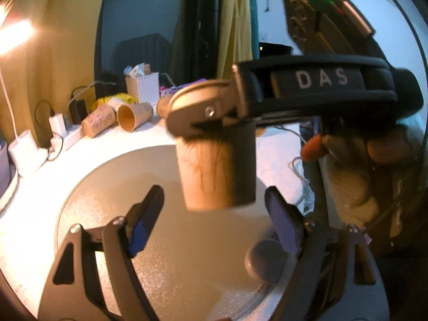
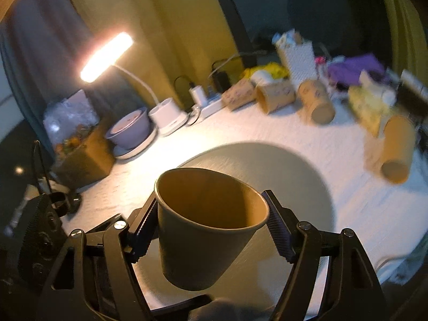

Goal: Flip cup upright
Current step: 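Grasp the cup rim with the right gripper while the left gripper releases it, then rotate the cup opening upward with the right gripper, then lower the cup upright onto the grey mat and open the right gripper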

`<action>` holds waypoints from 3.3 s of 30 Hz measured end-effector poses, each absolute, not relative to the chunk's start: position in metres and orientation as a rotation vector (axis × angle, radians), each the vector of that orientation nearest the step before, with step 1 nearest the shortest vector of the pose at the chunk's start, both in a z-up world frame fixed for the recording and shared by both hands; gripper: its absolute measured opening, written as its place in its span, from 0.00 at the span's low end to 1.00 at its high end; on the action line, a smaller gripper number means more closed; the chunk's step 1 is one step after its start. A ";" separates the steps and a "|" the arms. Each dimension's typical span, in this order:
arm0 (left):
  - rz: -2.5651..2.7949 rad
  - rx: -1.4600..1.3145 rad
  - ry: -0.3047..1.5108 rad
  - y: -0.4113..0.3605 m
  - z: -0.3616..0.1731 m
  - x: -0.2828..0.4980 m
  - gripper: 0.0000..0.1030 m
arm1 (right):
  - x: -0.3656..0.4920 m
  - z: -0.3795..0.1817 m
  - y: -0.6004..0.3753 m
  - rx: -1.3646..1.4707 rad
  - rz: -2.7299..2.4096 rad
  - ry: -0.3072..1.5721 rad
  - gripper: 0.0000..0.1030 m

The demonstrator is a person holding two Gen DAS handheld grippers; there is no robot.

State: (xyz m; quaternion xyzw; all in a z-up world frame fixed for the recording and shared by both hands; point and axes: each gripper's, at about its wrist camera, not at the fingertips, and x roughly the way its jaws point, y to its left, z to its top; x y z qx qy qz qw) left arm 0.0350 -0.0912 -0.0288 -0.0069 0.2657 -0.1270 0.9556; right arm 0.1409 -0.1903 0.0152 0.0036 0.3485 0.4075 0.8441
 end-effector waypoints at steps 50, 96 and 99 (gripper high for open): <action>0.046 -0.494 0.696 0.061 -0.057 0.068 0.77 | 0.180 -0.041 -0.072 -0.433 0.802 0.522 0.75; 0.049 -0.275 0.595 0.011 -0.020 0.041 0.77 | 0.124 -0.017 -0.146 -0.328 0.741 0.626 0.77; 0.037 -0.259 0.576 0.005 -0.014 0.036 0.77 | 0.117 -0.010 -0.157 -0.317 0.727 0.612 0.77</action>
